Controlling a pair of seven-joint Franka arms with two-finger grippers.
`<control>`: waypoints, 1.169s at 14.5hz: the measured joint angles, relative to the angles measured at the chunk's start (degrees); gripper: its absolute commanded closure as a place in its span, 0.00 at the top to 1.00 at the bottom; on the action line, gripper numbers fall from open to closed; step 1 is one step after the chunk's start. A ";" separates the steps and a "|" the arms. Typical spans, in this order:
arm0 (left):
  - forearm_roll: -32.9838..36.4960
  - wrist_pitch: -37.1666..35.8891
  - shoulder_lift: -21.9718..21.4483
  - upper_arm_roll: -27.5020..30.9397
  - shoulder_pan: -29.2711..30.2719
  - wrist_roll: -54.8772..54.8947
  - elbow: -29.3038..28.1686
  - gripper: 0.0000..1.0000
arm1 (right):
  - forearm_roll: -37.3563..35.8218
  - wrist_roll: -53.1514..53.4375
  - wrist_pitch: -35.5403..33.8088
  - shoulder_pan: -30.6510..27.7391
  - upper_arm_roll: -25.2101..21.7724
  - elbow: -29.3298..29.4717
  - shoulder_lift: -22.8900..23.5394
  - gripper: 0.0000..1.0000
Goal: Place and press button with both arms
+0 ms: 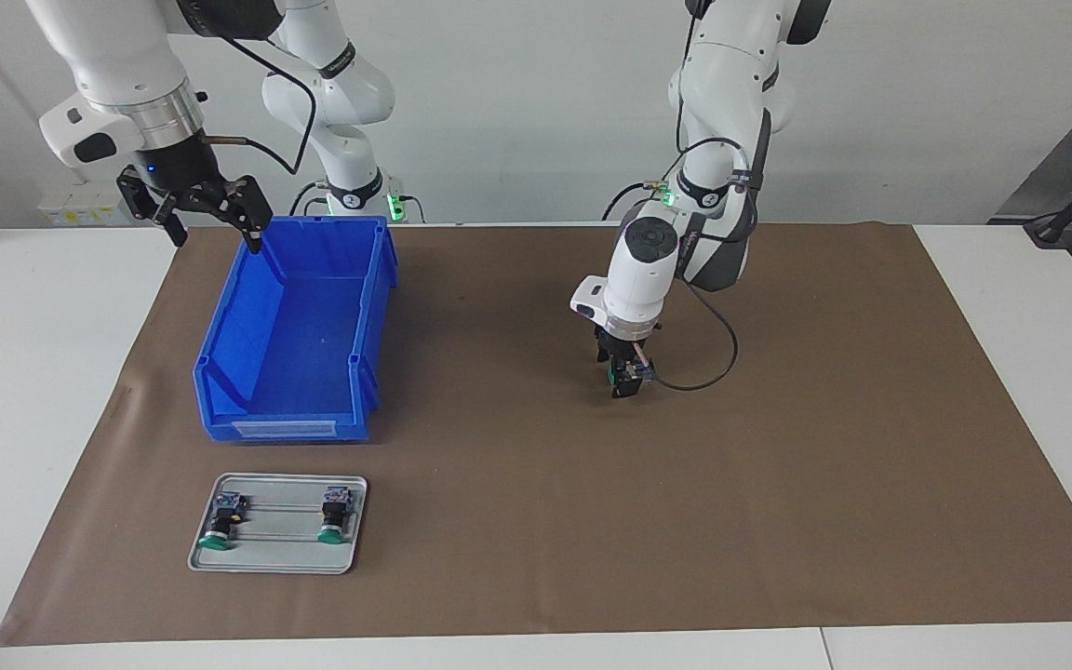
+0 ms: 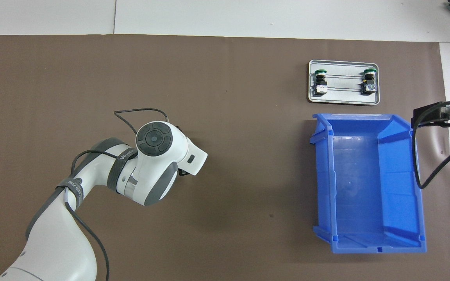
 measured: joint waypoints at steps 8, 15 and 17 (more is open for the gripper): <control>0.00 -0.08 0.08 0.12 -0.01 -0.05 0.07 0.00 | 0.05 -0.36 -1.70 7.53 -8.96 -0.10 -0.02 1.00; 0.02 -0.85 -0.70 0.89 0.98 -0.30 1.44 0.00 | 0.16 -0.36 -4.67 6.43 -7.18 -0.50 -0.75 1.00; 0.02 -1.83 -1.70 0.97 3.44 0.79 1.45 0.00 | 0.16 -0.36 -4.69 6.23 -7.26 -0.51 -0.92 1.00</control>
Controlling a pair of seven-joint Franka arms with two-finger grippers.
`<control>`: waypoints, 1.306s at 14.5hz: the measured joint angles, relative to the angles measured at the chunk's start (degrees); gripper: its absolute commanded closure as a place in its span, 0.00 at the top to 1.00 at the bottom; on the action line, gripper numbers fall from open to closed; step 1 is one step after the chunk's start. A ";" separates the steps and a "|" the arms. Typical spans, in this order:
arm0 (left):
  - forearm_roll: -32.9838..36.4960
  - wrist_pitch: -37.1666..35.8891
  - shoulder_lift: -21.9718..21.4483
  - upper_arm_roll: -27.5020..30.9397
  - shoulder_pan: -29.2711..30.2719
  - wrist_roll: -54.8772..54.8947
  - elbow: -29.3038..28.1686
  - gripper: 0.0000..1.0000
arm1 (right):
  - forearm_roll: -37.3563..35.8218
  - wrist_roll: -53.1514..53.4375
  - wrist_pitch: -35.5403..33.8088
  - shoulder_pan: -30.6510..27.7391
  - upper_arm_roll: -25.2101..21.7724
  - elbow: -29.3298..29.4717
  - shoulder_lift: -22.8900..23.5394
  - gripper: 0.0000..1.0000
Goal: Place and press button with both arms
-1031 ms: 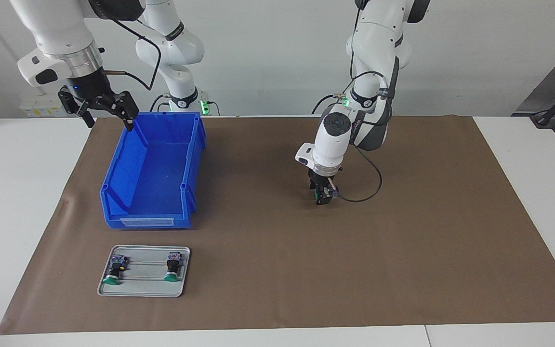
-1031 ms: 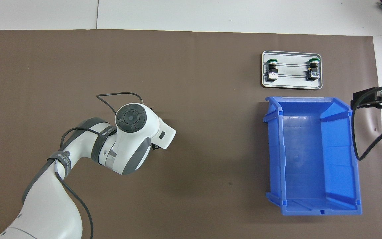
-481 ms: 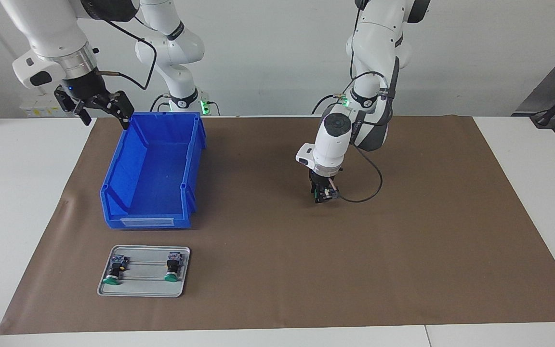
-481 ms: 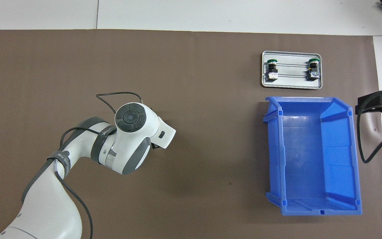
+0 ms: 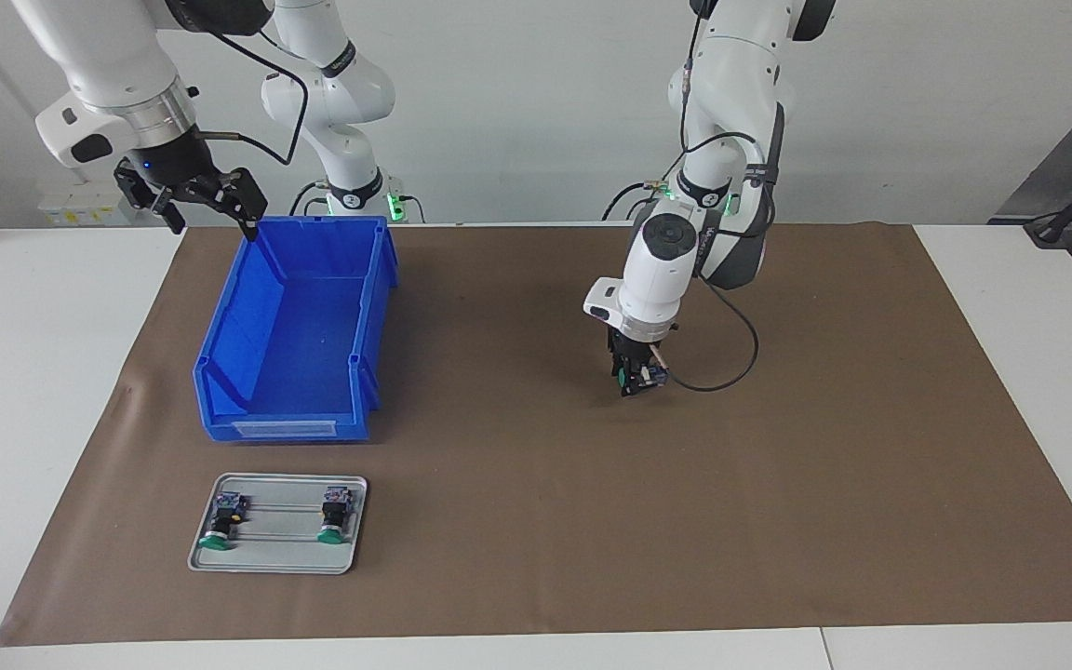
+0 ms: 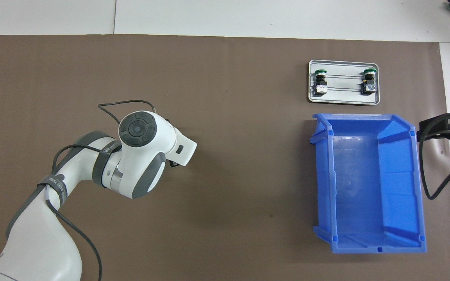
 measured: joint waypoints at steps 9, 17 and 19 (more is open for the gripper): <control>-20.94 -2.49 -5.02 0.06 9.07 17.19 -4.62 0.00 | 0.16 0.00 -0.01 0.01 0.49 0.00 -0.20 1.00; -56.14 0.24 -10.17 0.32 13.73 45.07 -14.81 0.00 | 0.17 0.00 0.01 0.05 0.68 -0.04 -0.25 1.00; -65.33 1.41 -10.89 0.31 13.75 51.70 -16.59 0.00 | 0.17 0.00 0.01 0.05 0.68 -0.07 -0.25 1.00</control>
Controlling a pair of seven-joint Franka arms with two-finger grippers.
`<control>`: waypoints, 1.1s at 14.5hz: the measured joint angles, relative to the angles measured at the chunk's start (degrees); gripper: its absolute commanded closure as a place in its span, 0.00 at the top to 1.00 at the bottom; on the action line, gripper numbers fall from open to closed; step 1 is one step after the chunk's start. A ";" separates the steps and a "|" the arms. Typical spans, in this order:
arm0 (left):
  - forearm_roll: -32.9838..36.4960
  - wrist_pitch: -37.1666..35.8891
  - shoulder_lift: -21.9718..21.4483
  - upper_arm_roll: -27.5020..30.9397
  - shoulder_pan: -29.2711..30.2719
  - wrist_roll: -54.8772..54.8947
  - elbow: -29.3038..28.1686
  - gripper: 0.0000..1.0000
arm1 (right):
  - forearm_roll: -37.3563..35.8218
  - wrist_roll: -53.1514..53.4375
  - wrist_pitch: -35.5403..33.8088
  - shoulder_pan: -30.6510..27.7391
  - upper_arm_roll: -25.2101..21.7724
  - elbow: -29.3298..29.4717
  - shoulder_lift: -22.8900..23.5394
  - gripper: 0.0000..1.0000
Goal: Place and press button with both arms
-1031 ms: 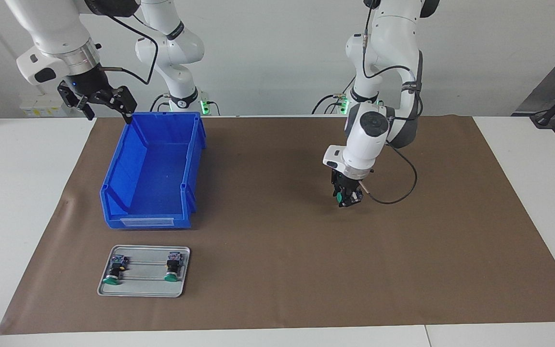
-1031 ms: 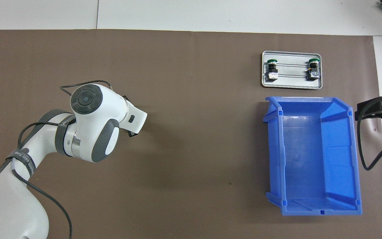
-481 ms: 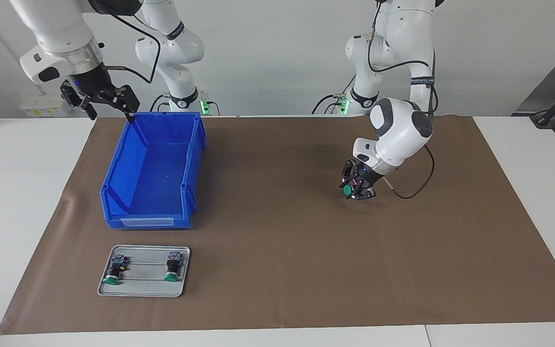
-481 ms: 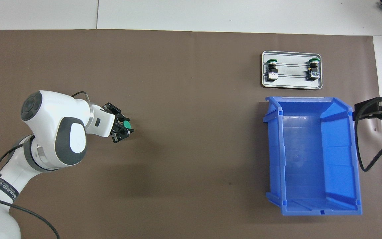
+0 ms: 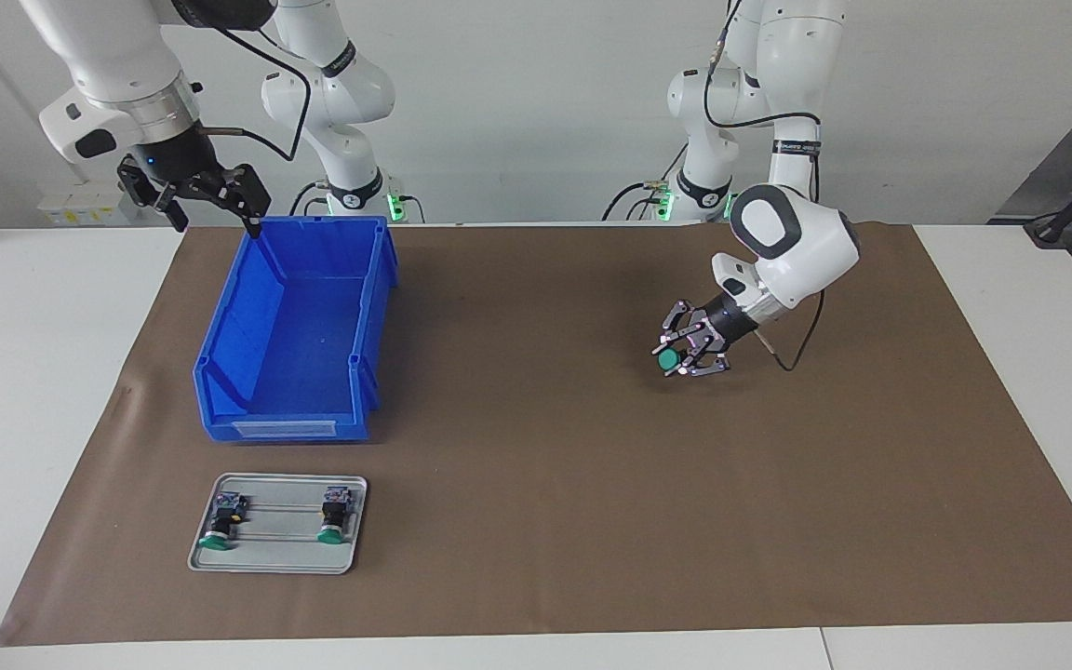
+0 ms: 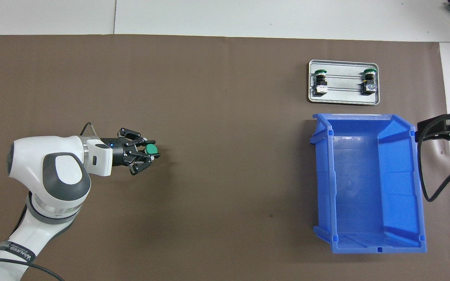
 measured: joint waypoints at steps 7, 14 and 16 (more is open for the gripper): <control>-30.51 0.72 -1.00 -0.17 0.00 22.21 -4.96 0.00 | 0.00 0.00 0.02 0.00 0.00 -0.25 -0.03 1.00; -45.59 -15.07 0.19 -0.01 6.26 41.65 -11.67 0.00 | 0.00 0.00 0.02 0.01 0.01 -0.64 -0.33 1.00; -50.32 -18.76 1.43 -0.06 6.54 46.29 -13.25 0.00 | 0.00 0.00 0.02 0.02 0.01 -0.90 -0.37 1.00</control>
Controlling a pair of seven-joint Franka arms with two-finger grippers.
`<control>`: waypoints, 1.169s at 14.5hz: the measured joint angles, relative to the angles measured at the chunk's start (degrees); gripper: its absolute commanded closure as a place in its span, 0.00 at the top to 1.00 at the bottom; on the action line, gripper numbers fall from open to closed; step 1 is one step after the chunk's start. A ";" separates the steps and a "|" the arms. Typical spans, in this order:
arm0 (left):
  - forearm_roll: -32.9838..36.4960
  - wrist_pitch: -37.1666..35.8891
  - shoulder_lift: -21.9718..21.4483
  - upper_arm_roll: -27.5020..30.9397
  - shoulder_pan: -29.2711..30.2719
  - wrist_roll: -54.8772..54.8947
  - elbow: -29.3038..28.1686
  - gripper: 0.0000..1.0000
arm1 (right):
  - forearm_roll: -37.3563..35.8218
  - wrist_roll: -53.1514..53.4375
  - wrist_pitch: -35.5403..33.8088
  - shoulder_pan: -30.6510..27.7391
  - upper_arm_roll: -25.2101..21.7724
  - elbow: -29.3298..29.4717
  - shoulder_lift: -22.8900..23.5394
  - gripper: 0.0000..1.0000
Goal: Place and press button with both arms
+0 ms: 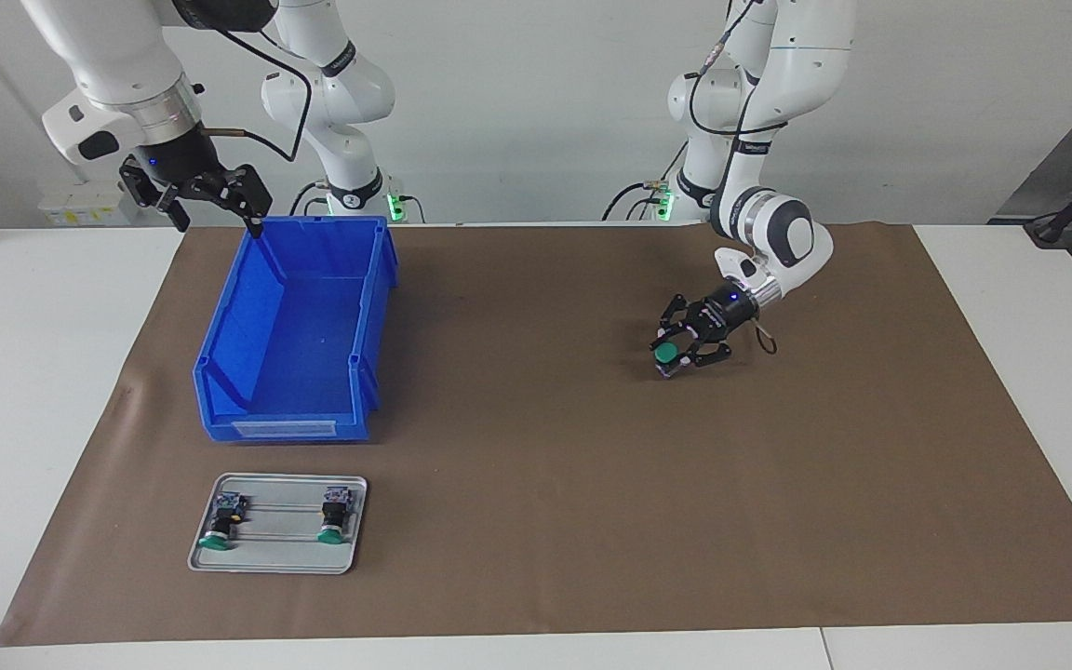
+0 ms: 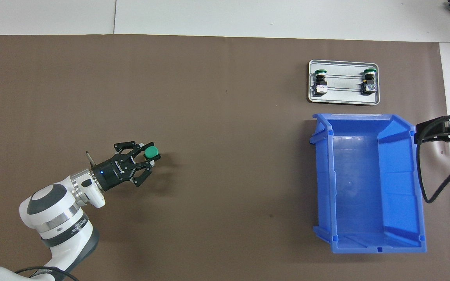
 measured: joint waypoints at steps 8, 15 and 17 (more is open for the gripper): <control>-12.12 -14.35 6.26 -0.57 -0.08 9.56 -2.17 0.00 | 0.00 0.00 0.00 0.01 0.01 -0.50 -0.20 1.00; -12.69 -17.24 8.81 -0.44 -0.06 8.92 -1.87 0.17 | 0.00 0.00 0.00 0.01 0.01 -1.64 -0.83 1.00; -12.70 -17.24 8.81 -0.56 -0.18 8.11 -1.87 0.53 | 0.00 -0.14 0.00 0.01 0.01 -2.01 -1.04 1.00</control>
